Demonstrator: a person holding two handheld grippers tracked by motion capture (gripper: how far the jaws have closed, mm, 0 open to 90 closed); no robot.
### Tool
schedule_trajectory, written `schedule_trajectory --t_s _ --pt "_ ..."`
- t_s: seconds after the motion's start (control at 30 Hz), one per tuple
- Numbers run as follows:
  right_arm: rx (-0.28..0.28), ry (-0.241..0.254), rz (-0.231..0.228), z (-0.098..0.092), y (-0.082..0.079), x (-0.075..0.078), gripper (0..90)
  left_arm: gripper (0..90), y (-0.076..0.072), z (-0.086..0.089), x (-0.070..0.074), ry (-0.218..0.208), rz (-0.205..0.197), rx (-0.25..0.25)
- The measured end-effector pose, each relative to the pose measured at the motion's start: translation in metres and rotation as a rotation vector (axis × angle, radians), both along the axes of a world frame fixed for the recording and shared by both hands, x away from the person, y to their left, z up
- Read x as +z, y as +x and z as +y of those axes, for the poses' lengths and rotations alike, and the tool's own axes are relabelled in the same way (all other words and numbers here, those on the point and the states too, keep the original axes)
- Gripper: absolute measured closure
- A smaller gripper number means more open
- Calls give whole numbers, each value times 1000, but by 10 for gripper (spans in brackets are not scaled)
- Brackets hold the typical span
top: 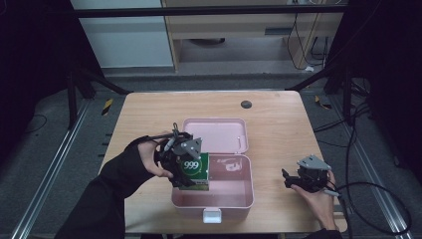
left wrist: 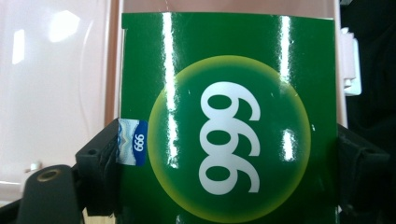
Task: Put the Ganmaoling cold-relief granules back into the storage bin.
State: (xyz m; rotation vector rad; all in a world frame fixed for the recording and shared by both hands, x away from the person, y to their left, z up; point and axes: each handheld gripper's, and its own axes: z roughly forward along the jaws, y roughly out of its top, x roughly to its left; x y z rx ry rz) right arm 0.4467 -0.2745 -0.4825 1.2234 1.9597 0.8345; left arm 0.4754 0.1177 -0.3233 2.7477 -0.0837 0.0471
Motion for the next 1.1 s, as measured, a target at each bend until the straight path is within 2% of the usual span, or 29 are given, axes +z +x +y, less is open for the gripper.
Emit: schedule_trajectory --t_s 0.43,0.83,1.1 --pt "4 -6 2 0 0 0 56 147 2 -1 -26 14 24 -3" --pt "10 -12 2 1 0 -1 56 146 4 -2 -47 47 22 14" --pt "10 -12 3 1 0 -1 55 146 4 -4 -61 57 37 15"
